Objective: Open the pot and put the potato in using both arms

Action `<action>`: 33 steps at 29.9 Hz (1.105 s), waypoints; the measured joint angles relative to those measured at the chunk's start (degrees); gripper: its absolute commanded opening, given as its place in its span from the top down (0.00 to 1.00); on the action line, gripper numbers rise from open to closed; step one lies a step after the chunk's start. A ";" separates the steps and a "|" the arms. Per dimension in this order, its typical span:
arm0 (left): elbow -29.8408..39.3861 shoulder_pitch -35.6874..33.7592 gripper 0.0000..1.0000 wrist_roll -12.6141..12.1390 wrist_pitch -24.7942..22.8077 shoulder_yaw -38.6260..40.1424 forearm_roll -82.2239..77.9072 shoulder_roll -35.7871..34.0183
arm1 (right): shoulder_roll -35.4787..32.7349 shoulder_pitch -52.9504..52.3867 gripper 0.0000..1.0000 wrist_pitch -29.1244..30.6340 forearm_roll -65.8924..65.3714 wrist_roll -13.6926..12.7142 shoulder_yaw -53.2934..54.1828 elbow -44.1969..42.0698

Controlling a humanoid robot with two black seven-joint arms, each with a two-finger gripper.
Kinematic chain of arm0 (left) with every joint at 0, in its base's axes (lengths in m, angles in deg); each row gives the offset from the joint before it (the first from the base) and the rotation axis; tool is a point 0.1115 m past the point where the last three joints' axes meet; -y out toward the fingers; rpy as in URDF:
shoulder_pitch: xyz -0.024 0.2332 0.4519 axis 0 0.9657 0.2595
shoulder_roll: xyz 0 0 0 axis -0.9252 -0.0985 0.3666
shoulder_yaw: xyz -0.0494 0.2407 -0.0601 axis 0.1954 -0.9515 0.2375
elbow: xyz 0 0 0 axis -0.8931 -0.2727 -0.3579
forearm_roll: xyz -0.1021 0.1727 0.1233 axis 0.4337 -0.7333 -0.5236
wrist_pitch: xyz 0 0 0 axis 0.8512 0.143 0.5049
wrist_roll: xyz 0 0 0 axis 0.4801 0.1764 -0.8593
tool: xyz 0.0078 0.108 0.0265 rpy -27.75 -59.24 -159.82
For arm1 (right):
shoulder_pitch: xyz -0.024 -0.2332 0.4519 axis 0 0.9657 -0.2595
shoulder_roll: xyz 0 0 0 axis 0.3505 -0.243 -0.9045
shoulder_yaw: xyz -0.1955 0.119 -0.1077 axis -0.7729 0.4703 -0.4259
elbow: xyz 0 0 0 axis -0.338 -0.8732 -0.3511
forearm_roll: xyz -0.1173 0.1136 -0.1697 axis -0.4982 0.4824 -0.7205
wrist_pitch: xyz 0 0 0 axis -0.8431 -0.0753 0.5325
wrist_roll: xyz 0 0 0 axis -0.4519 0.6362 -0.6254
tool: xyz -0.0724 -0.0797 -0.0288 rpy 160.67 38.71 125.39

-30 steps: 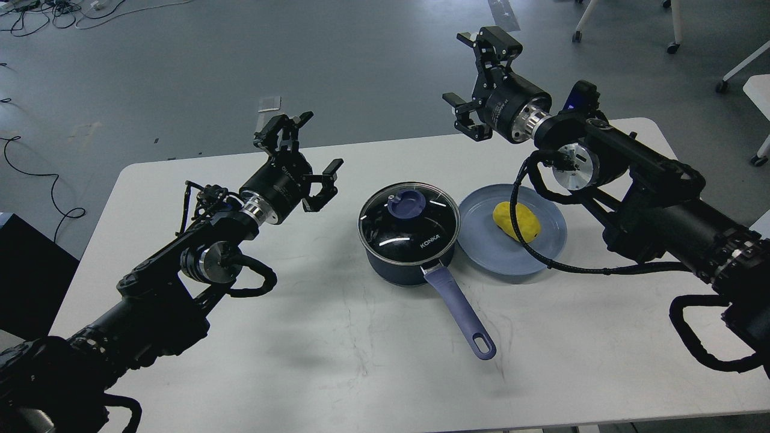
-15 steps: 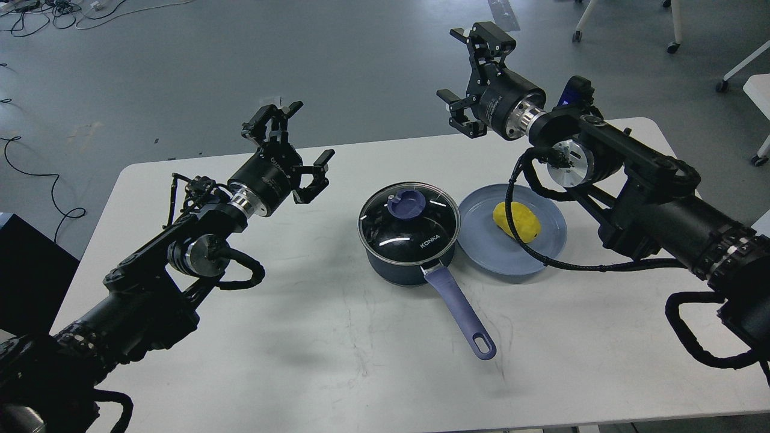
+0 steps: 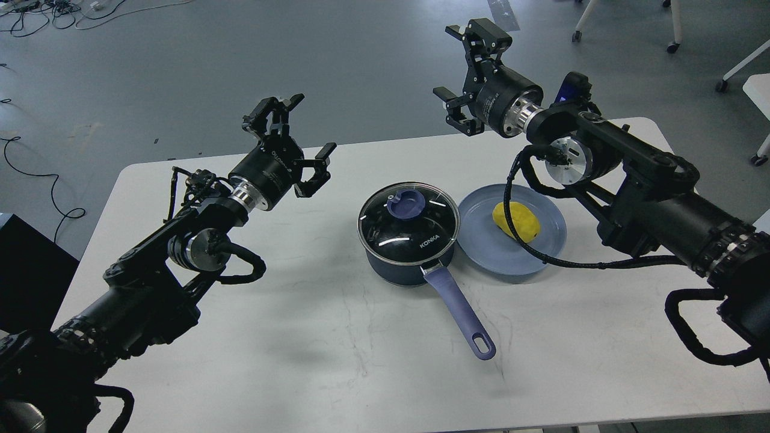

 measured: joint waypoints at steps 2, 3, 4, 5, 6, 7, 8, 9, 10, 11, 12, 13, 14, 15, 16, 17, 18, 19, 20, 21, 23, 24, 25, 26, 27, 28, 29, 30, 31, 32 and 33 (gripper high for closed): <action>0.00 0.00 0.01 0.00 0.00 0.00 0.00 0.06 | 0.00 0.00 0.00 0.00 0.00 0.00 -0.01 -0.01; 0.01 0.00 0.01 0.00 0.00 0.00 0.00 0.12 | 0.00 0.00 0.00 0.03 0.00 -0.01 -0.01 -0.02; 0.04 0.00 0.01 -0.04 0.00 0.00 0.00 0.17 | 0.00 -0.01 0.00 0.06 0.00 -0.01 -0.01 -0.02; 0.10 0.00 0.01 -0.11 0.01 0.00 0.00 0.24 | 0.00 -0.01 0.00 0.07 0.00 -0.03 -0.01 -0.02; 0.33 -0.17 0.01 -0.18 0.15 0.00 -0.01 0.29 | 0.00 -0.01 0.00 0.07 0.00 -0.06 -0.01 -0.02; 0.68 -0.59 0.01 -0.20 0.34 -0.01 0.00 0.30 | 0.00 -0.01 0.00 0.07 0.00 -0.08 -0.02 -0.02; 0.98 -1.08 0.01 -0.20 0.49 -0.09 0.01 0.29 | 0.00 -0.01 0.00 0.07 0.00 -0.09 -0.03 -0.01; 1.13 -1.42 0.01 -0.20 0.57 -0.18 0.00 0.25 | 0.00 -0.01 0.00 0.07 0.02 -0.10 -0.03 0.00; 1.23 -1.66 0.01 -0.20 0.62 -0.27 0.00 0.23 | 0.00 -0.01 0.00 0.07 0.05 -0.10 -0.03 0.00; 1.27 -1.81 0.01 -0.20 0.66 -0.31 0.00 0.20 | 0.00 -0.01 0.00 0.07 0.05 -0.10 -0.03 0.00; 1.30 -1.92 0.01 -0.20 0.68 -0.35 0.00 0.17 | 0.00 -0.01 0.00 0.07 0.05 -0.10 -0.04 0.02; 1.30 -1.96 0.01 -0.20 0.69 -0.42 0.00 0.16 | 0.00 -0.01 0.00 0.07 0.05 -0.11 -0.06 0.03; 1.31 -1.96 0.01 -0.20 0.69 -0.52 0.00 0.14 | 0.00 0.00 0.00 0.07 0.05 -0.13 -0.08 0.05; 1.31 -1.96 0.01 -0.20 0.67 -0.60 0.00 0.09 | 0.00 0.00 0.00 0.07 0.05 -0.18 -0.08 0.06; 1.31 -1.96 0.01 -0.21 0.64 -0.67 0.00 0.02 | 0.00 0.03 0.00 0.07 0.05 -0.22 -0.10 0.08; 1.31 -1.96 0.01 -0.20 0.55 -0.74 0.00 -0.07 | 0.02 0.04 0.00 0.06 0.05 -0.24 -0.15 0.12; 1.31 -1.96 0.01 -0.20 0.48 -0.80 0.00 -0.12 | 0.08 0.04 0.00 0.05 0.07 -0.25 -0.21 0.18; 1.32 -1.96 0.01 -0.20 0.41 -0.84 0.00 -0.14 | 0.13 0.04 0.00 0.03 0.08 -0.28 -0.24 0.23; 1.32 -1.95 0.01 -0.20 0.37 -0.86 0.00 -0.16 | 0.15 0.04 0.00 0.02 0.08 -0.29 -0.25 0.24; 1.32 -1.94 0.01 -0.20 0.37 -0.87 0.00 -0.18 | 0.15 0.04 0.00 0.01 0.08 -0.30 -0.26 0.25; 1.32 -1.85 0.01 -0.20 0.31 -0.88 0.00 -0.25 | 0.17 0.04 0.00 0.01 0.05 -0.34 -0.29 0.32; 1.32 -1.84 0.01 -0.18 0.31 -0.89 0.00 -0.27 | 0.19 0.04 0.00 0.00 0.04 -0.35 -0.31 0.32; 1.32 -1.85 0.01 -0.10 0.31 -0.89 0.00 -0.28 | 0.22 0.04 0.00 0.00 0.02 -0.35 -0.34 0.33; 1.32 -1.85 0.01 -0.02 0.31 -0.89 -0.05 -0.28 | 0.24 0.04 0.00 0.00 0.01 -0.35 -0.37 0.33; 1.32 -1.85 0.01 0.13 0.31 -0.90 -0.32 -0.28 | 0.27 0.05 0.00 -0.02 0.01 -0.35 -0.39 0.34; 1.35 -1.86 0.01 0.36 0.31 -0.91 -0.82 -0.35 | 0.31 0.06 0.00 -0.05 0.00 -0.36 -0.41 0.34; 1.45 -2.01 0.01 0.57 0.35 -0.91 -1.57 -0.53 | 0.33 0.06 0.00 -0.07 0.00 -0.38 -0.43 0.34; 1.53 -2.61 0.01 0.85 0.49 -0.91 -3.33 -1.00 | 0.33 0.06 0.00 -0.07 0.00 -0.40 -0.43 0.34; 1.61 -3.36 0.01 1.25 0.69 -0.90 -5.38 -1.54 | 0.33 0.06 0.00 -0.08 0.00 -0.43 -0.44 0.34; 1.65 -4.18 0.01 1.89 1.07 -0.85 -8.04 -2.12 | 0.33 0.06 0.00 -0.13 0.00 -0.46 -0.44 0.34; 1.65 -4.96 0.01 3.12 1.94 -0.84 -11.72 -2.57 | 0.26 0.06 0.00 -0.20 0.00 -0.55 -0.44 0.34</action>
